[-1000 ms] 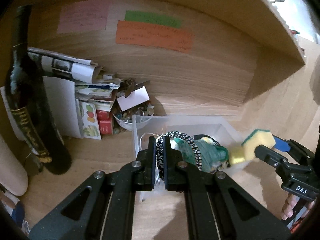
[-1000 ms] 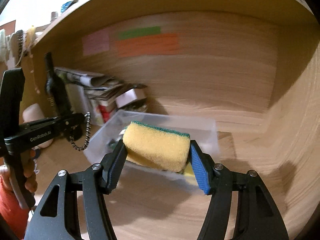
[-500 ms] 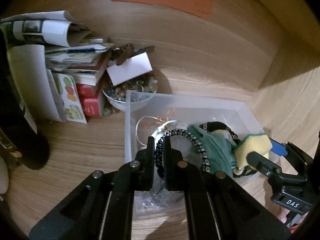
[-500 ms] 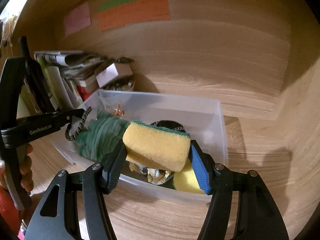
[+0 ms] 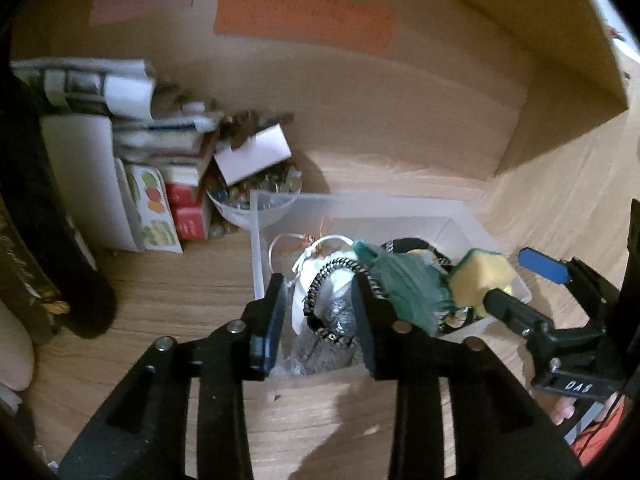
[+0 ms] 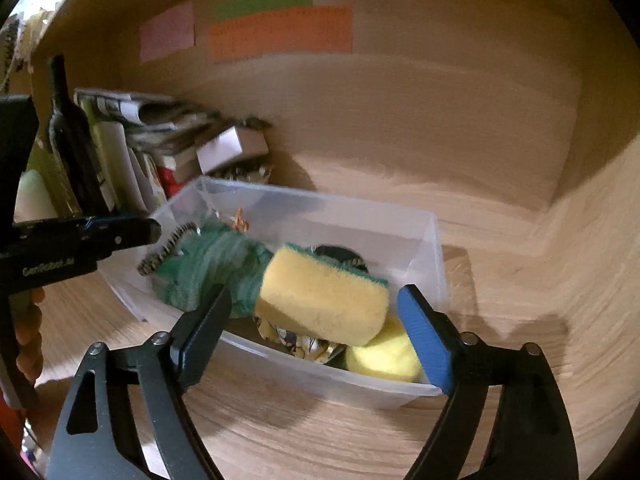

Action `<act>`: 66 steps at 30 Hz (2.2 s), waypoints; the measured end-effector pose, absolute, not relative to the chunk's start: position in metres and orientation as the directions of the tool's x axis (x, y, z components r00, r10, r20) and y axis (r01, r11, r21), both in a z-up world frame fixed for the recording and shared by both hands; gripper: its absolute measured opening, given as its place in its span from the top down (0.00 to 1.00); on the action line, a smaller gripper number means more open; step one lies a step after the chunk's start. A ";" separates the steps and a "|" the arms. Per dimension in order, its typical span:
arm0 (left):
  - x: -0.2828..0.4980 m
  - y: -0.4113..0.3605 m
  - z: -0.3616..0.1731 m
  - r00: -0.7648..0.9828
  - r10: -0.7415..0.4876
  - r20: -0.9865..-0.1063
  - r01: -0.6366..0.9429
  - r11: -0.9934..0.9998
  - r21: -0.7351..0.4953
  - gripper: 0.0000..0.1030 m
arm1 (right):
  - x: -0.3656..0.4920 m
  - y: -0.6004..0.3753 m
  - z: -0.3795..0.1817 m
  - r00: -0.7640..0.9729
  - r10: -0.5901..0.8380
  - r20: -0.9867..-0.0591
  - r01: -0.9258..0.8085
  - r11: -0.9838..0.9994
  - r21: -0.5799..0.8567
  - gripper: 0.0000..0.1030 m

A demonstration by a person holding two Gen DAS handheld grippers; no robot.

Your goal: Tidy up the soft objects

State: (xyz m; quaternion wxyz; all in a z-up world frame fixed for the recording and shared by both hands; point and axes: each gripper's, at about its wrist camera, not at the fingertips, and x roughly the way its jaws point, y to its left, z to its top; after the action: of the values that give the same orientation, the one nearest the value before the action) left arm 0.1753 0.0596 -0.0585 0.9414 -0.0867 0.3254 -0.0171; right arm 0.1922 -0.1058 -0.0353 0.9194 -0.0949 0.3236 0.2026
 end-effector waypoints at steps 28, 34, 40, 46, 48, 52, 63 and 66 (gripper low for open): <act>0.040 0.022 0.017 0.957 -0.047 -0.287 0.027 0.997 -0.072 0.08 | 0.076 -0.131 0.051 0.862 0.396 -0.316 -0.427 0.904 -0.033 0.00; 0.025 0.015 0.019 0.967 -0.022 -0.253 0.015 0.999 -0.032 0.01 | 0.068 -0.136 0.052 0.865 0.399 -0.305 -0.423 0.906 -0.015 0.00; 0.022 0.013 0.019 0.967 -0.023 -0.254 0.015 0.999 -0.034 0.00 | 0.063 -0.135 0.049 0.866 0.397 -0.306 -0.422 0.907 -0.017 0.00; 0.022 0.013 0.018 0.968 -0.022 -0.248 0.012 0.999 -0.041 0.00 | 0.063 -0.136 0.049 0.865 0.398 -0.305 -0.423 0.906 -0.018 0.00; 0.023 0.014 0.017 0.969 -0.023 -0.246 0.012 0.999 -0.043 0.00 | 0.062 -0.136 0.048 0.865 0.399 -0.304 -0.424 0.905 -0.019 0.00; 0.024 0.015 0.017 0.967 -0.023 -0.254 0.012 0.999 -0.044 0.00 | 0.063 -0.135 0.049 0.864 0.399 -0.306 -0.425 0.905 -0.018 0.00; 0.031 0.018 0.014 0.962 -0.026 -0.273 0.007 0.997 -0.071 0.00 | 0.065 -0.136 0.047 0.861 0.400 -0.314 -0.424 0.906 -0.008 0.00; 0.032 0.017 0.014 0.961 -0.024 -0.274 0.005 0.998 -0.069 0.00 | 0.066 -0.136 0.047 0.861 0.399 -0.316 -0.423 0.906 -0.009 0.00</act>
State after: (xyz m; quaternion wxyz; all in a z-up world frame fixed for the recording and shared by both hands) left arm 0.0317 0.0165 0.0137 0.9897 -0.0336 0.1388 -0.0072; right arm 0.0662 -0.1360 0.0471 0.9638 -0.0390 0.1552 0.2133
